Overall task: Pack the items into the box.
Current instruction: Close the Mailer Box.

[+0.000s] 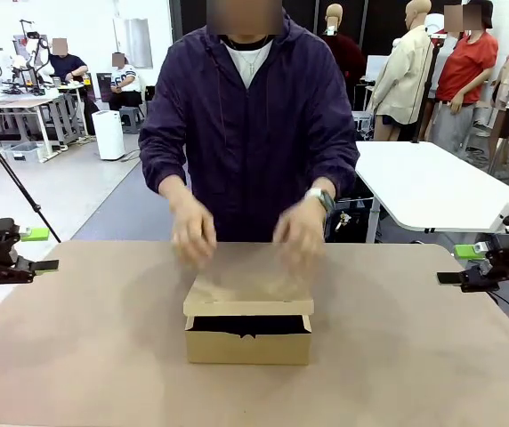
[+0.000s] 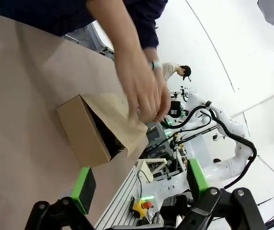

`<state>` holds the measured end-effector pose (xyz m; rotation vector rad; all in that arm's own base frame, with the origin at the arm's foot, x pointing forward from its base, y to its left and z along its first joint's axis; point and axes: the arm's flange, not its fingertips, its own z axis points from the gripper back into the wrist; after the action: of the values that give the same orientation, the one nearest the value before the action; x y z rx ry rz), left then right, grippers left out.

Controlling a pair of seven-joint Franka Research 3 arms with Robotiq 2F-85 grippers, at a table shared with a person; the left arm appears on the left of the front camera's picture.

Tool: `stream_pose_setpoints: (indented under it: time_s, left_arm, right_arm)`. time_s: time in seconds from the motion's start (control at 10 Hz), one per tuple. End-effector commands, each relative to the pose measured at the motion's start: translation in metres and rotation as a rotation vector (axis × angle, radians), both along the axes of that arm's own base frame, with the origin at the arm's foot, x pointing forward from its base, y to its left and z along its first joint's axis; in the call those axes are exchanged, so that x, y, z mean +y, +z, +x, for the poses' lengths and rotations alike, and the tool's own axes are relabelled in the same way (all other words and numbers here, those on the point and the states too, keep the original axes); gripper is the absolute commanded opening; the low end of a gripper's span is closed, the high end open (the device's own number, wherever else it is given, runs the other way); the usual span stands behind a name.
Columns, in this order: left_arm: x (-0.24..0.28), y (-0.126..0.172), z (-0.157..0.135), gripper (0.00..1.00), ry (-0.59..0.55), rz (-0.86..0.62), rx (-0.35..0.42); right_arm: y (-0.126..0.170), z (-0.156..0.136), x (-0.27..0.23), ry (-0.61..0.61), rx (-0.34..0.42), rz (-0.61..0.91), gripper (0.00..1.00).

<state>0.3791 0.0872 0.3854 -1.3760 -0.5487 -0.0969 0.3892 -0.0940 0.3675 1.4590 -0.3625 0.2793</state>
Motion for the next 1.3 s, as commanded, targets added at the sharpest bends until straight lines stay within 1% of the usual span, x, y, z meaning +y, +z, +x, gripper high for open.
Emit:
stream_pose_setpoints:
  time_s: [0.0, 1.2]
  left_arm:
    - [0.0006, 0.0017, -0.0002, 1.0, 0.007, 0.004, -0.009]
    - [0.0006, 0.0017, -0.0002, 1.0, 0.007, 0.004, -0.009]
  right_arm:
    - [0.0023, 0.0025, 0.0026, -0.008, -0.008, 0.009, 1.0]
    - [0.0023, 0.0025, 0.0026, -0.008, -0.008, 0.009, 1.0]
